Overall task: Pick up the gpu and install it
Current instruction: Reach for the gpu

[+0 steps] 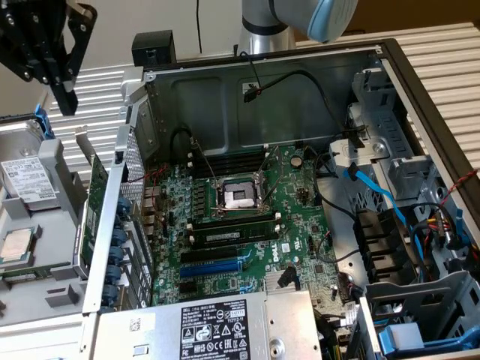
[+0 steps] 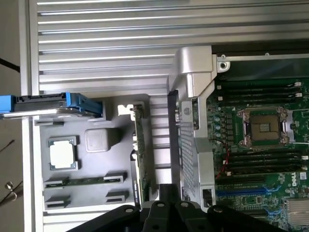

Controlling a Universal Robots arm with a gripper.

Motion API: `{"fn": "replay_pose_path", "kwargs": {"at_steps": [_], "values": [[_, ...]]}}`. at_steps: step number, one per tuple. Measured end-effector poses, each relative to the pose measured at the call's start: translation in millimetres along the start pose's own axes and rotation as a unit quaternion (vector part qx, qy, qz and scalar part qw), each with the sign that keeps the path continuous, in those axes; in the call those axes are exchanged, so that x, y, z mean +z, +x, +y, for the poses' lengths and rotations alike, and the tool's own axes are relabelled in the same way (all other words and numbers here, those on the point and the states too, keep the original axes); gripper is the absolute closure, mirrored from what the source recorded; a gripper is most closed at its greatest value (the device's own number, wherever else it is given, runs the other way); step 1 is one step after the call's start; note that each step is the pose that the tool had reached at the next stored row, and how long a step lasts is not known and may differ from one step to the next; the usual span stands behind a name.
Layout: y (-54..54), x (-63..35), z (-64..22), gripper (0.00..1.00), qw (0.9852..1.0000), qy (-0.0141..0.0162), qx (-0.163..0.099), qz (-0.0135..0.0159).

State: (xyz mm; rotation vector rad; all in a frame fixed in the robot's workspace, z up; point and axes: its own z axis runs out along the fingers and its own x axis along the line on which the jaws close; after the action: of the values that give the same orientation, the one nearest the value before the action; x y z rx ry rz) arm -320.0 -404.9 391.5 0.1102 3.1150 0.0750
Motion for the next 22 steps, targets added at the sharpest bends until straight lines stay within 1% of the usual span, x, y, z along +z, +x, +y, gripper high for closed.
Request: {"fn": "replay_pose_path", "kwargs": {"at_steps": [12, 14, 16, 22], "values": [[54.8, -0.6, -9.9, 0.89, 1.0000, 0.0000, 0.000, 0.0000], [62.6, -0.7, -11.0, 0.89, 1.0000, 0.0000, 0.000, 0.0000], [66.0, -0.8, -11.3, 0.89, 1.0000, 0.0000, 0.000, 0.0000], [66.1, -0.8, -11.3, 0.89, 1.0000, 0.0000, 0.000, 0.0000]]}}
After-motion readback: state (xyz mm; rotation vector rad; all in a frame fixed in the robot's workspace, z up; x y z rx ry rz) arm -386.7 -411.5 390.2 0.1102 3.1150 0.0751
